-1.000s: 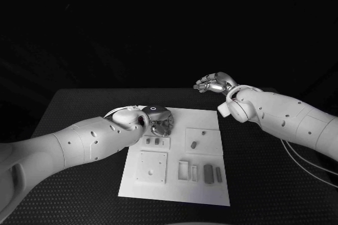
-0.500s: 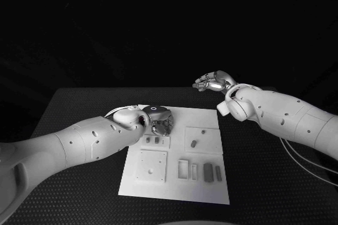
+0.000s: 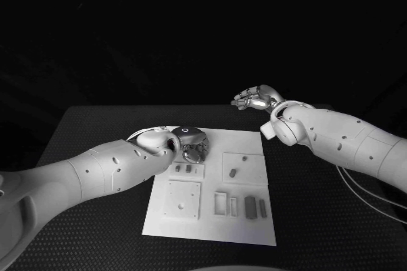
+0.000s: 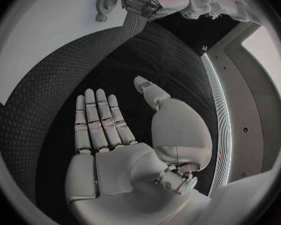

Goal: Assemble the parts on the task board

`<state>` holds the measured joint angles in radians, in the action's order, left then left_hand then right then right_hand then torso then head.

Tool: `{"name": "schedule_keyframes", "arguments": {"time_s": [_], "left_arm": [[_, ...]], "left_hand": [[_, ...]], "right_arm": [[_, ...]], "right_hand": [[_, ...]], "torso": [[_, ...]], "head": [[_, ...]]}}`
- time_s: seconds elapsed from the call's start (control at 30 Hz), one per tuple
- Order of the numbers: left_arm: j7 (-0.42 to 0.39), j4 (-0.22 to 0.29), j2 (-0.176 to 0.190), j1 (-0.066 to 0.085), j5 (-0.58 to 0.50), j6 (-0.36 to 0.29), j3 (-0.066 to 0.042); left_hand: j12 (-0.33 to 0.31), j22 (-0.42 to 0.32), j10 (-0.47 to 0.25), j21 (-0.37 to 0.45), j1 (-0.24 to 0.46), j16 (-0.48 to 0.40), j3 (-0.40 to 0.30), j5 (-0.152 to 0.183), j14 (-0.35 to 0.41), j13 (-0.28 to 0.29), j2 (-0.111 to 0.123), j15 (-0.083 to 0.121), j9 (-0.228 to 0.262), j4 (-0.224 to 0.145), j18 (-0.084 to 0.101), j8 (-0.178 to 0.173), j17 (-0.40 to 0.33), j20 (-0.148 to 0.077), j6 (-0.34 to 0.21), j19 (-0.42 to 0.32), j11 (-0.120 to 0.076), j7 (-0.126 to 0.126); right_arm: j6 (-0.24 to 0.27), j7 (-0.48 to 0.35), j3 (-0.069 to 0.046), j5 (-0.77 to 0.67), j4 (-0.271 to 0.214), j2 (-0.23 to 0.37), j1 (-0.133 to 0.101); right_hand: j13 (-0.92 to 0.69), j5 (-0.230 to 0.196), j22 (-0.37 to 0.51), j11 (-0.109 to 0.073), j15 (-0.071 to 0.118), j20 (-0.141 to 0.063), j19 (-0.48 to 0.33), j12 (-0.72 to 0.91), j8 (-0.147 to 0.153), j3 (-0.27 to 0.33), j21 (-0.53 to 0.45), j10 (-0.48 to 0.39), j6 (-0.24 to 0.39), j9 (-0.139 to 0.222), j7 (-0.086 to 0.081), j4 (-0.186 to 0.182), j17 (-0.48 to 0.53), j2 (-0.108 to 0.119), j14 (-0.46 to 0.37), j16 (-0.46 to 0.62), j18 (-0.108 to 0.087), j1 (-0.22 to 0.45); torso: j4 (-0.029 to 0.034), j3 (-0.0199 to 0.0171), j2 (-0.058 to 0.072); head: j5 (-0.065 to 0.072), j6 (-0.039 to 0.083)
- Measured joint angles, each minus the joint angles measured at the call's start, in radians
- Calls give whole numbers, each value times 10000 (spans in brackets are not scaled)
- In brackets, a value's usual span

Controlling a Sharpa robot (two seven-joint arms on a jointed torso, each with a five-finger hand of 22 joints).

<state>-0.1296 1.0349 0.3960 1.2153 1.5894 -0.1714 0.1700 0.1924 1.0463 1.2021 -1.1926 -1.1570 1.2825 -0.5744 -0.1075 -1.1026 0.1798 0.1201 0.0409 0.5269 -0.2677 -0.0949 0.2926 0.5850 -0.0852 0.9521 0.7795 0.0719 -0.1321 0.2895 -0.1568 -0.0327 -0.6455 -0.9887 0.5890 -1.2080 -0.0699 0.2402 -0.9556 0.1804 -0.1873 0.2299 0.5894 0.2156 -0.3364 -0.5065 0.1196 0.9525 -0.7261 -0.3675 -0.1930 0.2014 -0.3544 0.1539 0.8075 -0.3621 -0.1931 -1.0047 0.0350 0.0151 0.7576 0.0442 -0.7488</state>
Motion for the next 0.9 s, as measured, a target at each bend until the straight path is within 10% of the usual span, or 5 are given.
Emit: {"name": "schedule_keyframes", "arguments": {"time_s": [0.9], "left_arm": [[-69,-18,-47,-5,-38,166,-37]], "left_hand": [[-503,-104,300,0,-28,148,-486,157,-377,-211,-509,54,-47,68,-43,54,-249,-6,457,73,-41,165]], "right_arm": [[0,1,0,0,6,-14,0]], "right_hand": [[0,0,-18,0,0,0,0,0,0,0,0,0,0,8,0,0,9,0,0,0,1,0]], "torso": [[10,-1,-8]], "head": [[51,-51]]}}
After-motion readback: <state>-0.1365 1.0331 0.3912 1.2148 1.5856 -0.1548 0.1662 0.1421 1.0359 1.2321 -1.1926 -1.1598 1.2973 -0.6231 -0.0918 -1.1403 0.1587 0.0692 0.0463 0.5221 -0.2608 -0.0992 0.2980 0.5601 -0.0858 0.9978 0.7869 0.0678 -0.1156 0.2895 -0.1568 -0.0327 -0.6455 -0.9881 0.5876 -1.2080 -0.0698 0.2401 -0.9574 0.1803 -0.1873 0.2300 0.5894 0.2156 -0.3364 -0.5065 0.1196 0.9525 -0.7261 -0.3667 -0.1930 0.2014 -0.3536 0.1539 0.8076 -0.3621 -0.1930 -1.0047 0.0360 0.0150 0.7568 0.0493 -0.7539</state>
